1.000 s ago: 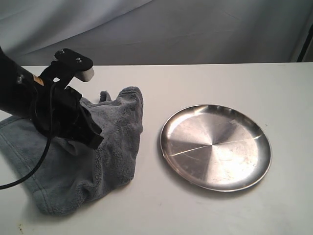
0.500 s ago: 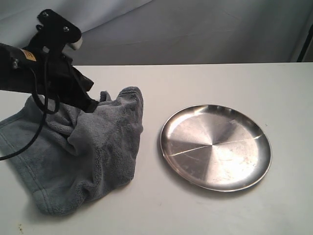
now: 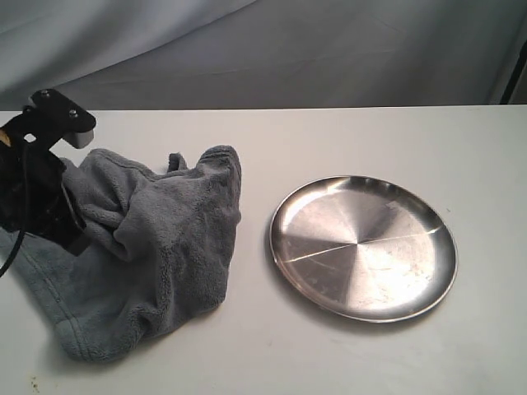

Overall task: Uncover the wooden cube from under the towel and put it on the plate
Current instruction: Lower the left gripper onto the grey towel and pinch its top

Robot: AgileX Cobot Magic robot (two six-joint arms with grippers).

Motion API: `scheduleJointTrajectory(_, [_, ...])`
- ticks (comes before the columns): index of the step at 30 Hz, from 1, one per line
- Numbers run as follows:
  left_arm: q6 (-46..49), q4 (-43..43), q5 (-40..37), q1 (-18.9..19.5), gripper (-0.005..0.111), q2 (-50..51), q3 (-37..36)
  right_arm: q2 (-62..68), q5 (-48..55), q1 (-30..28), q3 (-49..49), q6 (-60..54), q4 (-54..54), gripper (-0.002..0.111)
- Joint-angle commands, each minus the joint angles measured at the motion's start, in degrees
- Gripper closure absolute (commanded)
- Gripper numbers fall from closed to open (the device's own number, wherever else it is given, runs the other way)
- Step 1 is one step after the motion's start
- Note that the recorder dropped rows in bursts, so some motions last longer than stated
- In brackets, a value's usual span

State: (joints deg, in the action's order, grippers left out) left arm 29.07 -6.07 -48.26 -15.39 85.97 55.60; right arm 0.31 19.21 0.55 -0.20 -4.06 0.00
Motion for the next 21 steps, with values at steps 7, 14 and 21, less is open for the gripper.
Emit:
scheduleJointTrajectory(7, [20.48, -27.27, -3.48, -0.18, 0.107, 0.14, 0.35, -0.31, -0.02, 0.13, 0.2, -0.12, -0.48, 0.108])
scheduleJointTrajectory(14, [23.08, -36.76, 13.75, -0.18, 0.107, 0.14, 0.35, -0.31, -0.02, 0.13, 0.2, -0.12, -0.48, 0.108])
scheduleJointTrajectory(21, [23.24, -36.76, 8.34, -0.18, 0.104, 0.14, -0.38, -0.31, -0.02, 0.13, 0.2, -0.12, -0.48, 0.108])
